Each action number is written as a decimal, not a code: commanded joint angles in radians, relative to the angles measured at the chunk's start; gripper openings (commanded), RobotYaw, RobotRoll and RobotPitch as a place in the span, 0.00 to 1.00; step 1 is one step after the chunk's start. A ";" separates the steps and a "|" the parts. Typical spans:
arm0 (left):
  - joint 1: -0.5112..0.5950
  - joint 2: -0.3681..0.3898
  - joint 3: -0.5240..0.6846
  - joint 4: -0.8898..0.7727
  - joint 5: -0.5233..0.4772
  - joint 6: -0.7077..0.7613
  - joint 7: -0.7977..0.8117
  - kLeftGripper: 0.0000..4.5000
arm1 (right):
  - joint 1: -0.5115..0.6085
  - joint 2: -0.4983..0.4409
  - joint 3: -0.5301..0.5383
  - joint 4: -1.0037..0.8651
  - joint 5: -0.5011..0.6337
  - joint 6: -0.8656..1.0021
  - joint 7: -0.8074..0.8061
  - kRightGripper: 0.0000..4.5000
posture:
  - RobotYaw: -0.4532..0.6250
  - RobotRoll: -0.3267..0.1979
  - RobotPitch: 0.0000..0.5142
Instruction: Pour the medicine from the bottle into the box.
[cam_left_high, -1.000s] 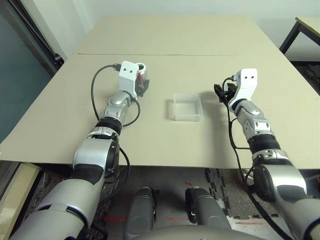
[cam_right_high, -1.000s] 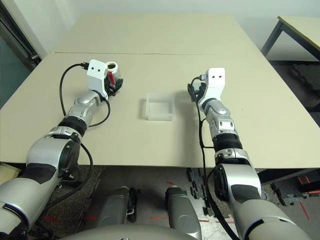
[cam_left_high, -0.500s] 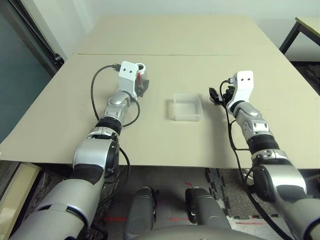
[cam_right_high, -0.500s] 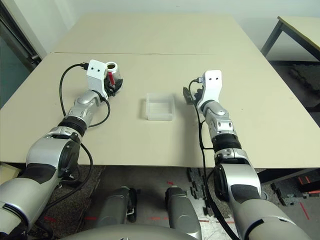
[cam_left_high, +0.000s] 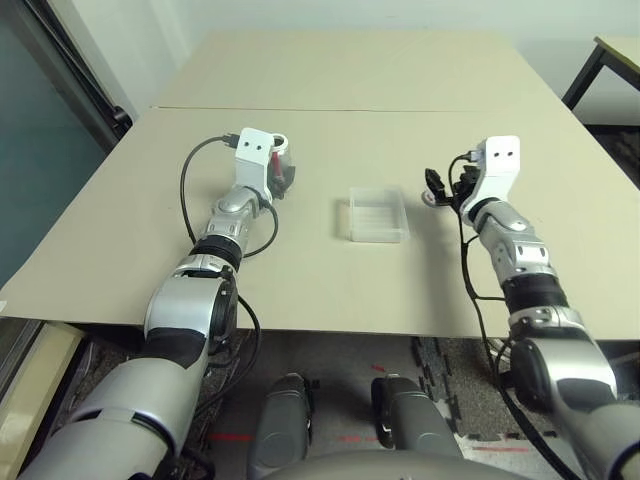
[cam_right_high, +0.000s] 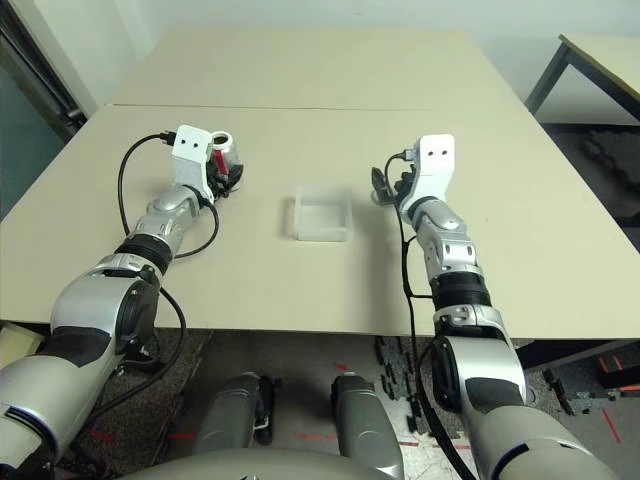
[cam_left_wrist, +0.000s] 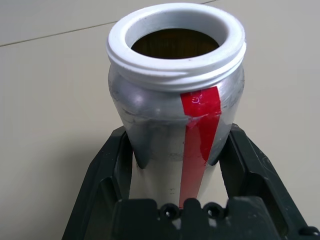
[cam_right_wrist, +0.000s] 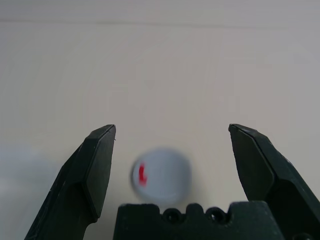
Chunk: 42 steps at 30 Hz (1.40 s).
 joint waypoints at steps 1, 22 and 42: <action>-0.010 0.011 -0.026 0.027 0.050 0.016 -0.004 0.60 | 0.060 -0.035 -0.025 -0.149 0.046 0.094 0.031 1.00 | 0.38 0.62 0.12; -0.414 -0.032 -0.732 0.094 0.813 -0.179 0.115 0.60 | 0.202 -0.381 0.151 -0.557 0.174 0.414 0.449 1.00 | 0.26 0.62 0.08; -0.422 -0.100 -1.108 0.115 1.176 -0.276 0.288 0.60 | 0.104 -0.276 0.209 -0.492 0.124 0.376 0.433 1.00 | 0.23 0.62 0.10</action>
